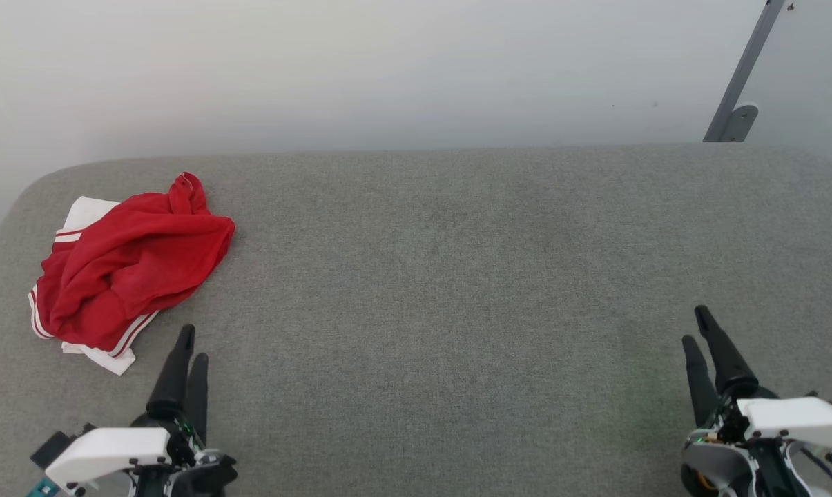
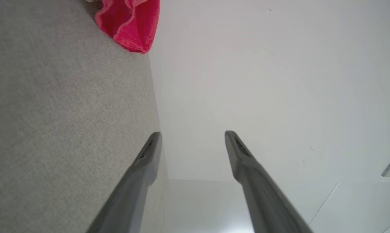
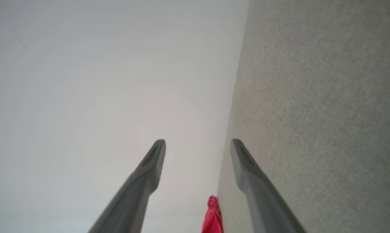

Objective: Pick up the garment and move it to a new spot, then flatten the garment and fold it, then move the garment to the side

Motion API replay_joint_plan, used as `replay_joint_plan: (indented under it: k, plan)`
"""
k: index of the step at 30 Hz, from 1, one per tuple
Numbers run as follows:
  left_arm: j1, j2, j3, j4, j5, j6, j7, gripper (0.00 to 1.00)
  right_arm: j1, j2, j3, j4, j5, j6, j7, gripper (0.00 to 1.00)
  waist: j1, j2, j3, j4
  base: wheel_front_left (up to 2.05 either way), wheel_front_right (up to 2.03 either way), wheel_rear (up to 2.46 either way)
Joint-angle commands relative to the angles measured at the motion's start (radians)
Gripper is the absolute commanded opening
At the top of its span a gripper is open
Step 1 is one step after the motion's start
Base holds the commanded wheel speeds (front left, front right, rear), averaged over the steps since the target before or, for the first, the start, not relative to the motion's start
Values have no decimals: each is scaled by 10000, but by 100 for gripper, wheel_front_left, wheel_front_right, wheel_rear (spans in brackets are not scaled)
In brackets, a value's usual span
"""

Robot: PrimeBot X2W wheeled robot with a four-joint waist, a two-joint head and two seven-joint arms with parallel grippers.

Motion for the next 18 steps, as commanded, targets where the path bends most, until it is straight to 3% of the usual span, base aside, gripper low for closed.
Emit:
replay_joint_plan:
  k: [1,11,18]
  plan:
    - [-485,189,-8,-97,265,7,-157,100,-515,-194,18,-17,-124,2,-89,100,0,0,5,3,0,0,0]
    - [-951,583,-376,119,1285,4,-665,100,-1091,-653,504,307,-951,2,-527,100,0,0,25,17,0,0,0]
    - [-1238,863,-486,105,2757,5,-980,100,-1473,-1122,1120,541,-1776,2,-944,100,0,0,41,36,0,0,0]
